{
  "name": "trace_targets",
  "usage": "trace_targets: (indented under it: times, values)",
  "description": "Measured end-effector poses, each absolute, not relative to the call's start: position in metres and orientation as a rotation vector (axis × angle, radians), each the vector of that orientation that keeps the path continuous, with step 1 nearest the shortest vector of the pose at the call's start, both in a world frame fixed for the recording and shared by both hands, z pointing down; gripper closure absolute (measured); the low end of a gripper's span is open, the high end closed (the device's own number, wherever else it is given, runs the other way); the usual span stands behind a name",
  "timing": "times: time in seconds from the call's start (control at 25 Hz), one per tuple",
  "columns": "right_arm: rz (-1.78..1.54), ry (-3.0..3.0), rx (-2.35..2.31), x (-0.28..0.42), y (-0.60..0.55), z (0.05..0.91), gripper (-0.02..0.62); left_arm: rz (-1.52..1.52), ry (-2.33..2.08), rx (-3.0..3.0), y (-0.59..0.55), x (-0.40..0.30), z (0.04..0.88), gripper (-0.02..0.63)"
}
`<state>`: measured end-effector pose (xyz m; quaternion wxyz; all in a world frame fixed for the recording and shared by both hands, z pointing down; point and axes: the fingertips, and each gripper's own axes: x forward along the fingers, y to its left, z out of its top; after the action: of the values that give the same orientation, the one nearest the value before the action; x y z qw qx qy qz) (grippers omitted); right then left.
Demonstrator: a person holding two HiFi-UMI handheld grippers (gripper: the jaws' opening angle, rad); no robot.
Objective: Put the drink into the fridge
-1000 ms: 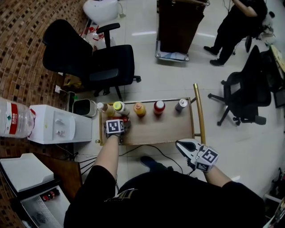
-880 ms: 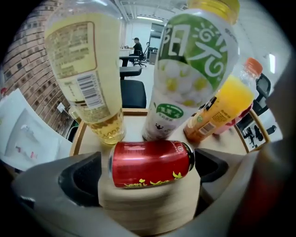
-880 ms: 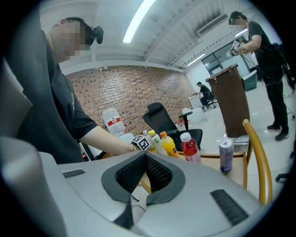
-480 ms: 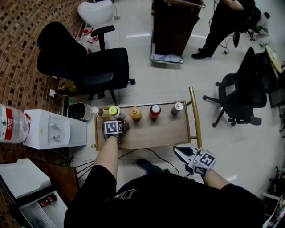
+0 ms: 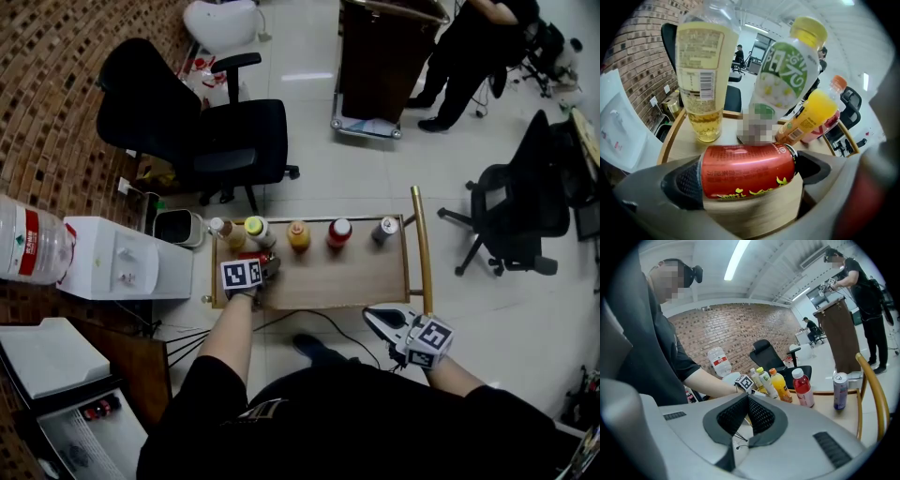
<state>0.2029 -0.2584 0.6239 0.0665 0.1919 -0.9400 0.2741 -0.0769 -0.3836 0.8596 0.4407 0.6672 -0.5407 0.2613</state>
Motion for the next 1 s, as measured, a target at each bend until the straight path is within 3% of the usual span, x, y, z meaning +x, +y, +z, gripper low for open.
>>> trace_targets:
  times: [0.56,1.0]
  values:
    - [0.762,-2.874,0.277,0.139,-0.232,0.602,0.592,0.301,-1.408,1.89,-0.334,-0.094,0.75,0.003]
    - [0.607,-2.917,-0.205,0.021,-0.163,0.555,0.592,0.022,-1.811,1.768,-0.177,-0.233,0.619,0.004]
